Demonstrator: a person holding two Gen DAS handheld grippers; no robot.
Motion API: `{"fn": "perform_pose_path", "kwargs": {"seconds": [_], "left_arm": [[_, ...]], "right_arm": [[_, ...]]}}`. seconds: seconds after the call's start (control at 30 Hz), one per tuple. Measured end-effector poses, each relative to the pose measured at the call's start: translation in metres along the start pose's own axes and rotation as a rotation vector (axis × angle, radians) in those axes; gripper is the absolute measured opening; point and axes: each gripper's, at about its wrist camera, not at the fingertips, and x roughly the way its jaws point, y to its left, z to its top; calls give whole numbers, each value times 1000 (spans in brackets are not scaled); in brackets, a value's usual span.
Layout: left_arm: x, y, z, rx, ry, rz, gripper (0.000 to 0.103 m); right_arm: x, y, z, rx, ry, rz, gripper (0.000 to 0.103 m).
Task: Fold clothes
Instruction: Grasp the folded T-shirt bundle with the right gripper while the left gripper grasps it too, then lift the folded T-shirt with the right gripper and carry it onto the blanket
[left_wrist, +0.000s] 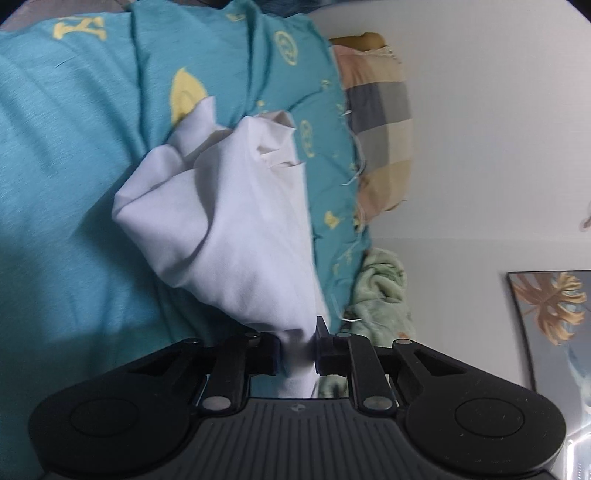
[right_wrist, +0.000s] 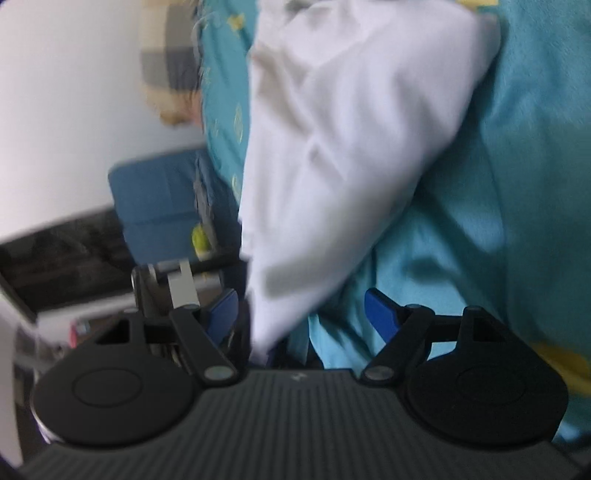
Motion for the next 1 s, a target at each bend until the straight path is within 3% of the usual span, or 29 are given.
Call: {"fn": "perform_pose_path", "kwargs": {"seconds": [0.1,0.17,0.3,0.43,0.57,0.77,0.8,0.87,1.0], "left_arm": [[-1,2,2,-12,-14,-10,16],[0,8,3,-43,-15,-17,16],[3,22,5,-109,-15,-28,21],[8,43,11,-208,9,-37,48],[15,46,11,-168,18,33,61],[13,71,20,-265,-16,58,58],[11,72,21,-271,-27,48,55],[8,74,23,-275,-50,28,37],[-1,68,28,-312,-65,-104,22]], "right_arm": [[-5,-7,16,39,-127,-14,77],[-11,-11,24,44,-210,-28,68],[-13,2,20,-39,-240,-34,25],[-18,13,15,-87,-257,17,20],[-29,22,12,-129,-265,74,19],[-45,34,7,-219,-274,135,19],[-46,36,6,-232,-277,138,19],[-47,39,5,-252,-281,131,19],[-52,42,3,-262,-285,122,19]]}}
